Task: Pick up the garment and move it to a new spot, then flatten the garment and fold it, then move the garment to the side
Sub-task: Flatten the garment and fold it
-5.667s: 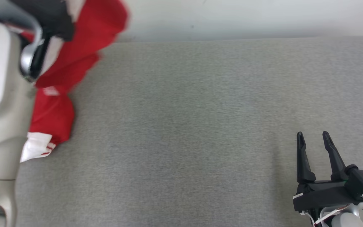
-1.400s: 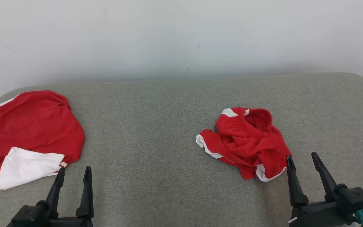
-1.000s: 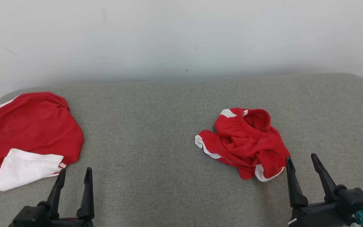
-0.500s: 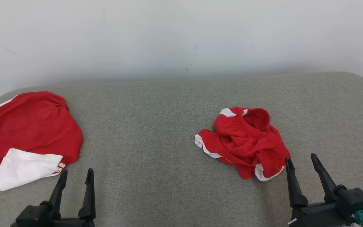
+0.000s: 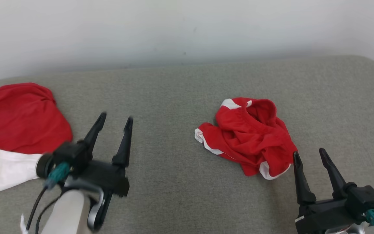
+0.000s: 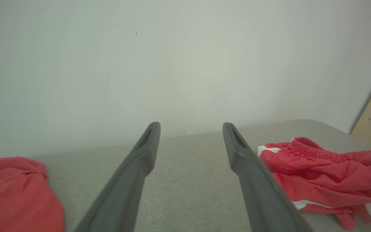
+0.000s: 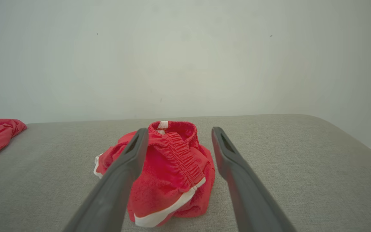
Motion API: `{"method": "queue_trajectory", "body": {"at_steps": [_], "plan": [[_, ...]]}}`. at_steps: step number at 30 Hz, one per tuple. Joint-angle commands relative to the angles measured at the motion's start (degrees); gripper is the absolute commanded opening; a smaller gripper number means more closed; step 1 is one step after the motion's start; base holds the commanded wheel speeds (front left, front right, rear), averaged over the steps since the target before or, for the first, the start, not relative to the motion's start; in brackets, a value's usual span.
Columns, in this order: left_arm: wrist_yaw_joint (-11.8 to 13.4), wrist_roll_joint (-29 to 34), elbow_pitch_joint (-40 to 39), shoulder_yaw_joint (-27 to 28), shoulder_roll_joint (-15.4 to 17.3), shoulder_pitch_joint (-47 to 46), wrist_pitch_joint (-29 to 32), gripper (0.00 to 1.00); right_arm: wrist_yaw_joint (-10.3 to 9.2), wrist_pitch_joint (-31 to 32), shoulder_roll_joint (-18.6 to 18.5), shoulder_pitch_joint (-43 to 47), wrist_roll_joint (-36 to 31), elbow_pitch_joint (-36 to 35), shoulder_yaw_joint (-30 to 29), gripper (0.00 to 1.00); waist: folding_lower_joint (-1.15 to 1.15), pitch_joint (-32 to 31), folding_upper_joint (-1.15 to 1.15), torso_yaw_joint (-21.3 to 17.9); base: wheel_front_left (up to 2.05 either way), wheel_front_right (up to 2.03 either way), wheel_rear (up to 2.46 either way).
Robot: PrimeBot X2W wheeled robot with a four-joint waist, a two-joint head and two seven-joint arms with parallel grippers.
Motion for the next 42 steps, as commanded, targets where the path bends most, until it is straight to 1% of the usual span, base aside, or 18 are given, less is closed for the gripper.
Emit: {"method": "queue_trajectory", "body": {"at_steps": [1, 10, 14, 18, 26, 31, 32, 34, 38, 42], "plan": [[0.12, -0.57, 0.85, -0.89, 0.36, -2.06, 0.05, 1.00, -0.12, -0.27, 0.05, -0.59, 0.14, 0.21, -0.08, 1.00, 0.00, 1.81, 0.00, -1.67, 0.00, 0.00, 0.00], [0.11, -4.67, 11.44, -13.13, 1.08, -16.72, 2.20, 1.00, -0.12, -1.84, 0.88, -3.59, 0.73, 2.03, 0.10, 1.00, 0.00, 6.48, 0.00, -7.46, 0.00, 0.00, 0.00], [0.11, -6.65, 16.84, -18.35, 1.33, -20.71, 3.42, 1.00, -0.12, -2.53, 1.15, -4.75, 1.09, 3.09, 0.19, 1.00, 0.00, 8.16, 0.00, -10.20, 0.00, 0.00, 0.00], [0.10, -8.73, 22.32, -23.28, 1.67, -23.38, 4.41, 1.00, -0.12, -2.89, 1.53, -5.60, 1.40, 3.81, -0.04, 1.00, 0.00, 9.63, 0.00, -12.11, 0.00, 0.00, 0.00], [0.10, -12.87, 33.12, -28.62, 1.52, -26.43, 4.31, 1.00, -0.12, -3.24, 2.08, -6.66, 1.75, 4.57, 0.34, 1.00, 0.00, 11.30, 0.00, -14.07, 0.00, 0.00, 0.00], [0.10, -15.24, 38.56, -31.14, 0.37, -27.44, 4.43, 1.00, -0.12, -3.24, 2.20, -6.97, 1.67, 4.18, 0.16, 1.00, 0.00, 11.66, 0.00, -14.28, 0.00, 0.00, 0.00], [0.09, -16.18, 39.04, -31.64, -0.11, -27.29, 4.47, 0.88, -0.12, -3.24, 2.21, -7.03, 1.60, 4.10, 0.11, 1.00, 0.00, 11.62, 0.00, -14.26, 0.00, 0.00, 0.00], [0.09, -17.06, 39.68, -33.08, -0.36, -27.47, 4.35, 0.00, -0.12, -3.24, 2.32, -6.92, 1.37, 3.97, -0.03, 1.00, 0.00, 11.48, 0.00, -14.12, 0.00, 0.00, 0.00], [0.13, -19.46, 39.42, -35.35, -0.63, -28.04, 2.50, 0.00, -0.12, -3.25, 2.21, -6.29, 1.25, 3.81, -0.39, 1.00, 0.00, 10.68, 0.00, -13.23, 0.00, 0.00, 0.00], [0.12, -21.58, 38.06, -34.92, -0.47, -28.79, 0.11, 0.00, -0.12, -3.25, 1.72, -5.39, 1.13, 3.73, -0.77, 1.00, 0.00, 9.05, 0.00, -11.12, 0.00, 0.00, 0.00]]}}
